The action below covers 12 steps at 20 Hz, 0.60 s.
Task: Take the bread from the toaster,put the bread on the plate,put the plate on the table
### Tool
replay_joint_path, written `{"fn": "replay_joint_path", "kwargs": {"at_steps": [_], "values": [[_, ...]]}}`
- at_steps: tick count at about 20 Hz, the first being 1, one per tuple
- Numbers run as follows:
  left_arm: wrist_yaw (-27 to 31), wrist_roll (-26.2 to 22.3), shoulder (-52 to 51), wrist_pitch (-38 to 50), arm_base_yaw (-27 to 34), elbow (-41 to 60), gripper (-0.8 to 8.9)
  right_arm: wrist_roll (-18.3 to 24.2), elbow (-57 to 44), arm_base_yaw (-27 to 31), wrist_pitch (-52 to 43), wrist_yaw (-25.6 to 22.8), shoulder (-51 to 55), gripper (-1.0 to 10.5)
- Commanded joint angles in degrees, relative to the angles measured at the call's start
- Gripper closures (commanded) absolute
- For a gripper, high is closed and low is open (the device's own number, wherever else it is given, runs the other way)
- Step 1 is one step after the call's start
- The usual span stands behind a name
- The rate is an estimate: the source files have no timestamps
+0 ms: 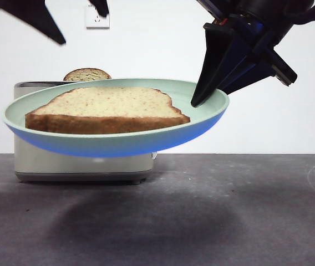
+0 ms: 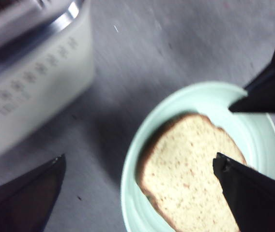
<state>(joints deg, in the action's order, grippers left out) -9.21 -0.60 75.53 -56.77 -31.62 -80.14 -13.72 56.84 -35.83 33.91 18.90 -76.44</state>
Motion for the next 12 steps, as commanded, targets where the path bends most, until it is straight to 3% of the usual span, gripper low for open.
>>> {"fn": "replay_joint_path", "kwargs": {"at_steps": [1,3,7,8,12], "values": [[0.46,-0.17,-0.81,-0.42,0.22,-2.08,2.85,0.04,-0.22,1.36,-0.52,0.46,0.28,9.6],[0.46,0.48,-2.10,-0.52,0.22,-3.30,3.34,0.07,-0.20,2.89,-0.44,0.46,0.94,9.6],[0.55,0.44,-6.54,-0.63,0.22,-3.52,7.64,0.11,0.15,8.81,-0.39,0.48,3.78,9.6],[0.57,0.42,-7.67,-0.85,0.22,-3.52,8.32,0.11,0.61,10.60,-0.22,0.48,3.96,9.6],[2.12,0.39,-12.55,-1.18,0.22,-3.52,8.22,1.03,1.29,18.23,0.02,0.46,3.85,9.6]]}}
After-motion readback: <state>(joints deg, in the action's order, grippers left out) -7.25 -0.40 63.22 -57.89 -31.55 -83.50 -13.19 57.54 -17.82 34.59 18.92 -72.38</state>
